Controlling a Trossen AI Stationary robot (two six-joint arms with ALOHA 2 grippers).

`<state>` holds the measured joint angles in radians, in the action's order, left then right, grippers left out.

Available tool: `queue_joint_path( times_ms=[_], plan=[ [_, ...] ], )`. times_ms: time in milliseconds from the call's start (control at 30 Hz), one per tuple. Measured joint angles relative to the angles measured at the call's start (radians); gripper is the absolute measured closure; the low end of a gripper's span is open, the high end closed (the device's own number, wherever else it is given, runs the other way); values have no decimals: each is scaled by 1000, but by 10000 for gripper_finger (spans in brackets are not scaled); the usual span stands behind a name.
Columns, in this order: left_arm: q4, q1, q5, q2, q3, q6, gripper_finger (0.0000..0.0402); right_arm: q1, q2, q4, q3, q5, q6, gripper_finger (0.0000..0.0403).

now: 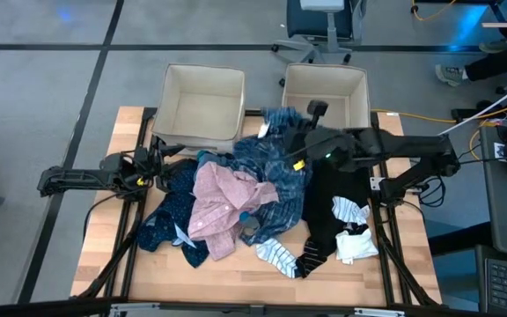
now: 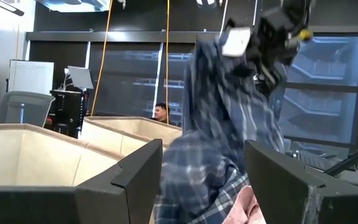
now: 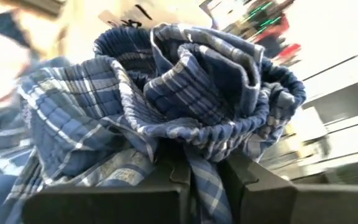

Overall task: Sort clothes
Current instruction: Put the blue pants into the right laundry organizer

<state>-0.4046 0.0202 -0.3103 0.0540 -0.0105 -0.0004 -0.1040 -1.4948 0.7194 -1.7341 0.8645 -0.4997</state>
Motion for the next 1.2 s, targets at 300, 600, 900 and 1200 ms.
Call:
queue_joint_path(
  times_ms=[300,600,900,1200],
  plan=[
    [-6,0,0,0,0,-15,184,37,0,-397,-145,79,-546,367],
    [-20,0,0,-1,0,-26,184,217,1,-677,-272,27,-1042,367],
    [-35,0,0,-1,0,-29,184,443,9,-554,-318,-94,-905,367],
    [-30,0,0,0,0,-26,184,673,41,-158,-171,-279,-357,367]
  ],
)
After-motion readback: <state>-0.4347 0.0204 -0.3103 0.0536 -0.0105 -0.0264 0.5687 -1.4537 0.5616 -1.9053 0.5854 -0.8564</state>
